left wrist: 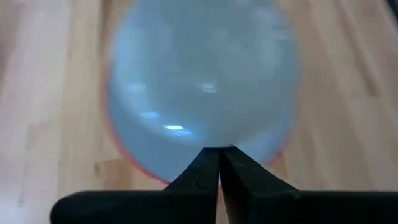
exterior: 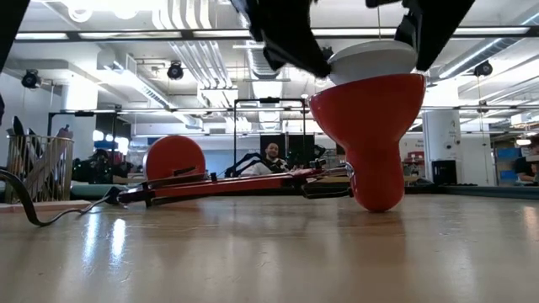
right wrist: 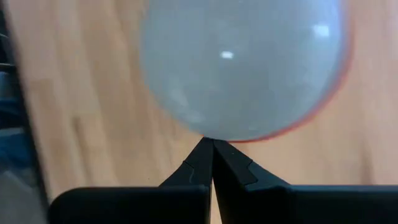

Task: Screw lightbulb
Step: Remove the light bulb from the lamp

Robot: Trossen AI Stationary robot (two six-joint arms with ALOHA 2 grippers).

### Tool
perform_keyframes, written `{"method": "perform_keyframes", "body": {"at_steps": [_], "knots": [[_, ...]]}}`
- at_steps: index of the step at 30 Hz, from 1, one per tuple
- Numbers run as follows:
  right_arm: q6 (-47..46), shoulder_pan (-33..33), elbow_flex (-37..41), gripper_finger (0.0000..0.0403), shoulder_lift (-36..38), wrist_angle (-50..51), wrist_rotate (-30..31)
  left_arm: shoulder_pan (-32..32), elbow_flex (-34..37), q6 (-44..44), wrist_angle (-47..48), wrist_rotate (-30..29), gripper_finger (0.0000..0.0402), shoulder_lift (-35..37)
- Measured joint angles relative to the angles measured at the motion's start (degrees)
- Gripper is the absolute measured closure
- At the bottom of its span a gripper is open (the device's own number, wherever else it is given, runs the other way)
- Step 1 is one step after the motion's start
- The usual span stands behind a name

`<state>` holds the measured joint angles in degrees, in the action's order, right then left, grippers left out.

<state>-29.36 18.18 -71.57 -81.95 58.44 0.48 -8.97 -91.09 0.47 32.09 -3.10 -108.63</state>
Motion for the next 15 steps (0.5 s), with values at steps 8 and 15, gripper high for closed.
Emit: {"method": "perform_keyframes", "body": {"at_steps": [8, 15], "knots": [[0.5, -1.3, -2.1, 0.0403, 0.8, 7.6, 0.9, -0.7, -3.0, 1.6, 7.9, -0.6, 0.04, 1.7], [-1.0, 1.8, -2.1, 0.0403, 0.5, 2.2, -2.3, 2.2, -0.3, 1.7, 2.6, -2.3, 0.04, 1.8]]}}
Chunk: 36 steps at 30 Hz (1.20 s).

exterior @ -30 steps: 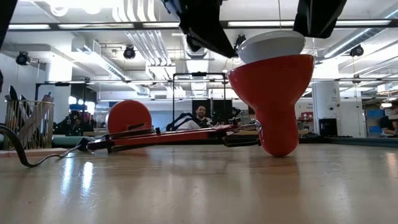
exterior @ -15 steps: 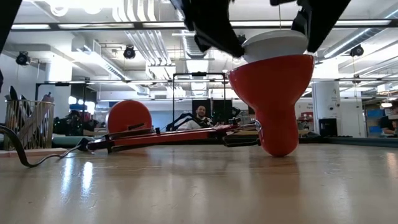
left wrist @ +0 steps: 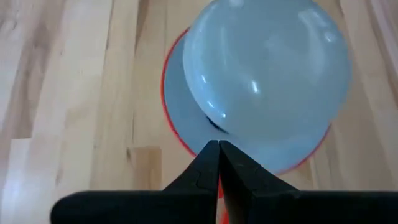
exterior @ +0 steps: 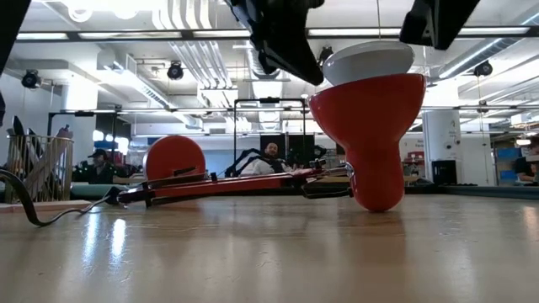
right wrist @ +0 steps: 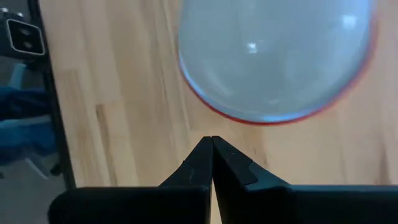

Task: Screw lightbulb
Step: Remove the light bulb from the lamp

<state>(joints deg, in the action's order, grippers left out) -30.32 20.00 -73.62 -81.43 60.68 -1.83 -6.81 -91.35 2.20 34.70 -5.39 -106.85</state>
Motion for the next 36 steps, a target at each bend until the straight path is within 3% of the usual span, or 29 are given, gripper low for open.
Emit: {"method": "perform_keyframes", "body": {"at_steps": [11, 17, 20, 25, 31, 36], "knots": [[4.0, -2.2, -0.2, 0.0403, -3.8, 0.7, 6.4, -2.6, 0.4, 1.6, -0.4, 3.4, 0.04, 0.0], [8.2, -4.2, -2.8, 0.0403, -3.8, 7.2, 10.0, -4.1, 0.3, 4.5, 1.3, 6.8, 0.04, 0.3], [8.3, -4.1, -3.8, 0.0403, -3.6, 8.9, 9.3, -3.2, 0.3, 5.6, 3.9, 7.8, 0.04, 0.9], [6.0, -2.5, -3.8, 0.0403, -3.5, 7.2, 1.4, -0.4, 0.3, 3.8, 2.7, 7.2, 0.04, 0.7], [3.4, -1.2, -3.9, 0.0403, -5.4, 2.5, 0.4, 0.5, 0.8, 1.7, -0.5, 5.8, 0.04, 0.2], [6.9, -2.1, -3.9, 0.0403, -7.0, 2.9, 1.5, -0.1, 0.5, 1.5, -0.6, 5.3, 0.04, 0.2]]}}
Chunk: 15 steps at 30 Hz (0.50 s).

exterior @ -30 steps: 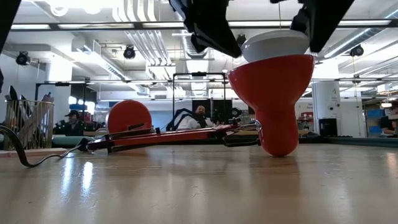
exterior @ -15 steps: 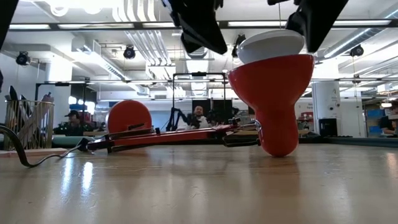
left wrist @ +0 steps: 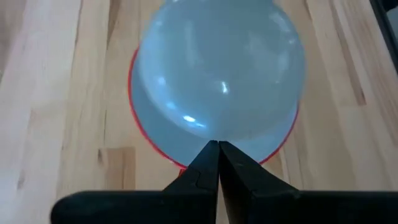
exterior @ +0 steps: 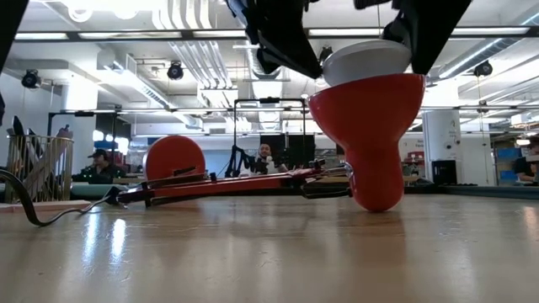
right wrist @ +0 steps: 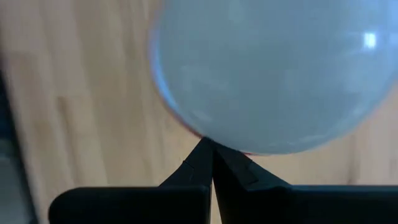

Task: Screw lightbulb
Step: Remove the light bulb from the lamp

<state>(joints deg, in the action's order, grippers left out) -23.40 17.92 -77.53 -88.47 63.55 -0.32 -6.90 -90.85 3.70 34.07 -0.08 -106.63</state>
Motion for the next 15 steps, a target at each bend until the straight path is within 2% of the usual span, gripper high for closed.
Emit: {"method": "perform_keyframes", "body": {"at_steps": [11, 15], "knots": [[1.7, -4.4, 0.0, 0.0403, 2.0, 1.6, 2.5, -4.6, -1.1, 2.1, -0.3, 0.2, 0.04, -1.3], [0.6, -4.2, 0.0, 0.0403, 3.0, 2.1, 1.9, -3.9, -1.4, 2.7, 4.1, -0.8, 0.04, -1.3]]}}
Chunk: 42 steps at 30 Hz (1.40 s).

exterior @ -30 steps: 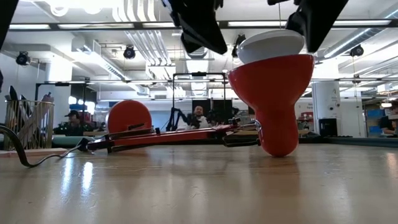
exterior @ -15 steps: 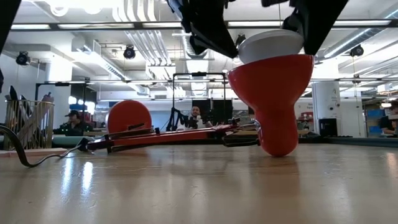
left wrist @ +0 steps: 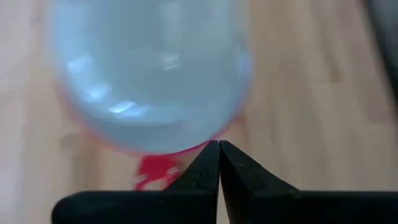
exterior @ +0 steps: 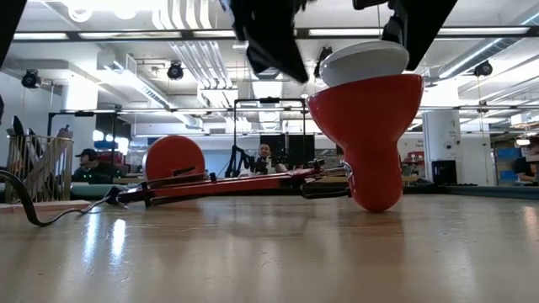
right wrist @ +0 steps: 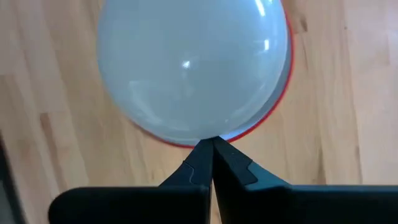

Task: Screw lightbulb
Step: Remove the light bulb from the lamp

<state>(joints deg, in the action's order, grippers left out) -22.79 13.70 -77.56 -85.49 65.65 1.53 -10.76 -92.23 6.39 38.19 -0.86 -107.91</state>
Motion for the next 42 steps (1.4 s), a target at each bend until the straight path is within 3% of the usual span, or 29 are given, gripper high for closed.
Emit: {"method": "perform_keyframes", "body": {"at_steps": [6, 10, 19, 29, 34, 42], "knots": [[-3.6, 1.2, 0.0, 0.0403, 0.0, -1.5, -5.5, 3.9, 0.8, 0.6, 1.4, -3.0, 0.04, -0.5], [-4.2, 2.1, 0.0, 0.0403, -1.0, -4.4, -9.3, 4.9, 0.8, -0.8, -3.8, -3.2, 0.04, -0.5], [-4.3, 0.6, 0.0, 0.0403, -1.5, -3.2, -7.0, 2.6, 0.7, -1.2, -5.4, -4.5, 0.04, -1.3], [-2.9, -0.4, -0.8, 0.0403, -1.4, 4.7, -2.4, -0.9, 0.0, 1.5, -3.3, -5.2, 0.04, -1.3], [-3.7, 0.8, -1.0, 0.0403, -1.1, 3.9, -3.0, 1.0, 0.0, 1.4, 0.9, -7.2, 0.04, -0.9], [-3.8, 1.0, -1.0, 0.0403, -1.6, -3.2, -4.4, 4.4, 0.2, -0.1, -2.2, -7.8, 0.04, -1.4]]}}
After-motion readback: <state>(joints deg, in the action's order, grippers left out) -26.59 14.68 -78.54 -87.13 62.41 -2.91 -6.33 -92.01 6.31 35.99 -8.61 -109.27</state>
